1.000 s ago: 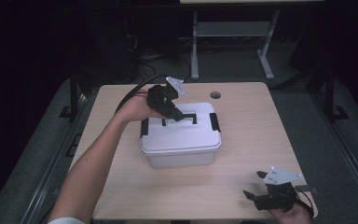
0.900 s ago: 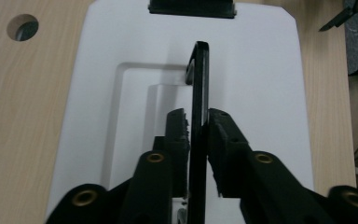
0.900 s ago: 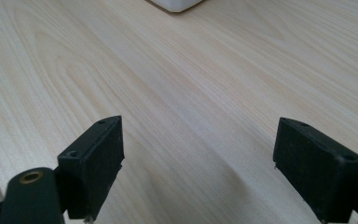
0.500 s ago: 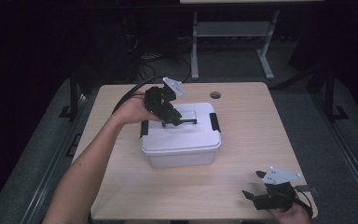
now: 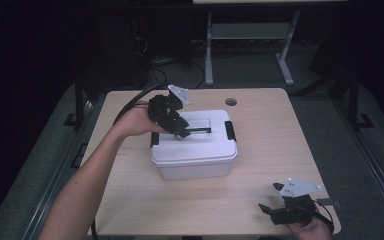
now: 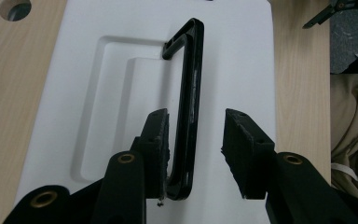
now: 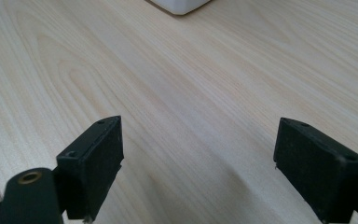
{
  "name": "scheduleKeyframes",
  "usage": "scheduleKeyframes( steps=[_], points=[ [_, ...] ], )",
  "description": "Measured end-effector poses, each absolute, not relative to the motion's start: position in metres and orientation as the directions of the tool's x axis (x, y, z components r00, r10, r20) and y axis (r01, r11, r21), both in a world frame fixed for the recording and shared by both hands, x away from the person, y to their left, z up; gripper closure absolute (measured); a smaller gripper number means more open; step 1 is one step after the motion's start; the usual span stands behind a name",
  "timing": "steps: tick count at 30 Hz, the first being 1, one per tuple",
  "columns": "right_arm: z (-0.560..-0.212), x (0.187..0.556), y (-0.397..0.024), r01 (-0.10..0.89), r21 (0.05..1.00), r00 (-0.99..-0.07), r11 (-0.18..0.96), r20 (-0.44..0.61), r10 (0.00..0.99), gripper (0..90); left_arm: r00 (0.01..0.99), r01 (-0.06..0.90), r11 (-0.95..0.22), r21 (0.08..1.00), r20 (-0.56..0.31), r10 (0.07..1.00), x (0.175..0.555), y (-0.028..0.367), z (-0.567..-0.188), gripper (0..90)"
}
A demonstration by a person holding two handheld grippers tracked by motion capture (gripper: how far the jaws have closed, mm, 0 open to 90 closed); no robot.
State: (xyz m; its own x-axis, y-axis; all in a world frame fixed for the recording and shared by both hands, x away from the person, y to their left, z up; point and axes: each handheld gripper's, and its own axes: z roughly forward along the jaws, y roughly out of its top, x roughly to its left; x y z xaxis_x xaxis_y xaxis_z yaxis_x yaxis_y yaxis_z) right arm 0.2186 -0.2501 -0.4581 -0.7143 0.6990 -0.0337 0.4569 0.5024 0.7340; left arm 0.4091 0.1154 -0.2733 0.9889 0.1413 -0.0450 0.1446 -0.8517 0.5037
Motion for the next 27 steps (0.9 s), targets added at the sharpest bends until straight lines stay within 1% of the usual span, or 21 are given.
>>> scheduleKeyframes(
  steps=[27],
  points=[
    [-0.458, 0.219, -0.25, 0.456, 0.734, -0.716, 0.503, -0.033, 0.698, 15.0, 0.981, 0.175, -0.852, 0.494, -0.013, 0.194, 0.4, 0.131, -0.273, 52.2]
  ],
)
